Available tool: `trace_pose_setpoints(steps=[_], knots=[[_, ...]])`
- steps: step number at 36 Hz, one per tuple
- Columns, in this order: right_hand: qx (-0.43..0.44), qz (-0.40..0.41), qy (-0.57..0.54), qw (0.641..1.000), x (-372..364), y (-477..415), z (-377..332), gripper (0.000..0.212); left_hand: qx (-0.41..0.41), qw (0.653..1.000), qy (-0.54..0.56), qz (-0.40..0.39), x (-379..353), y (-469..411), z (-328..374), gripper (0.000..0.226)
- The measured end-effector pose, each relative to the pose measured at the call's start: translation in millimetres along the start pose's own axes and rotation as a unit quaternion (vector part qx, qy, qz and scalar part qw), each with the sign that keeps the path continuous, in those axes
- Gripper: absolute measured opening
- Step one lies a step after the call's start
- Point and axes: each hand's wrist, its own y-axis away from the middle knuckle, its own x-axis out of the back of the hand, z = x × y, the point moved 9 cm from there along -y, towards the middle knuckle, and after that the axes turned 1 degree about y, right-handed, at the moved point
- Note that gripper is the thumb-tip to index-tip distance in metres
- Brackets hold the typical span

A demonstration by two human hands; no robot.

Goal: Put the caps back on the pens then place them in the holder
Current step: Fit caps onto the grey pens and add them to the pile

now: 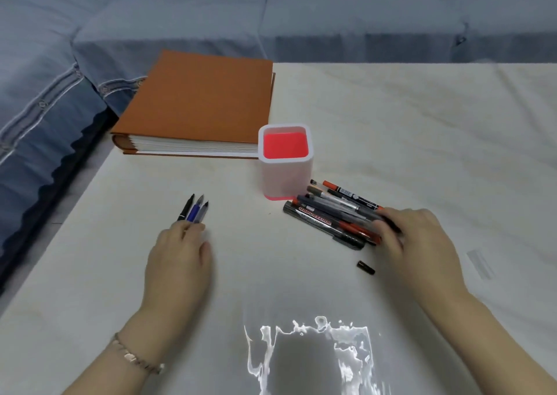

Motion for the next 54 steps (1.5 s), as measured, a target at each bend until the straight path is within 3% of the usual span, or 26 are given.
trace_pose_setpoints(steps=[4,10,14,18,27,45,51,54], knots=[[-0.034,-0.061,0.040,0.997,-23,-10,9,0.021,0.016,1.000,-0.016,-0.013,-7,-3,-7,0.019],[-0.052,-0.026,0.023,0.998,-14,-4,13,0.018,0.034,0.999,0.005,-0.016,-14,-12,-6,0.007],[-0.069,-0.020,-0.007,0.997,-1,11,28,0.017,0.019,0.999,0.010,-0.026,-17,-13,9,0.014],[-0.097,-0.035,-0.004,0.995,14,30,54,0.016,0.014,0.993,0.095,-0.064,-20,-3,37,0.010],[-0.181,-0.113,0.042,0.976,27,54,121,0.014,-0.099,0.950,0.248,-0.161,-30,28,123,0.017],[-0.103,-0.119,0.064,0.985,1,23,89,0.020,-0.090,0.920,0.333,-0.189,-22,39,148,0.026],[-0.119,-0.099,-0.091,0.984,18,37,83,0.013,-0.082,0.912,0.359,-0.180,-19,39,149,0.022],[-0.137,-0.120,-0.101,0.978,18,48,87,0.017,-0.075,0.910,0.364,-0.185,-22,40,148,0.022]])
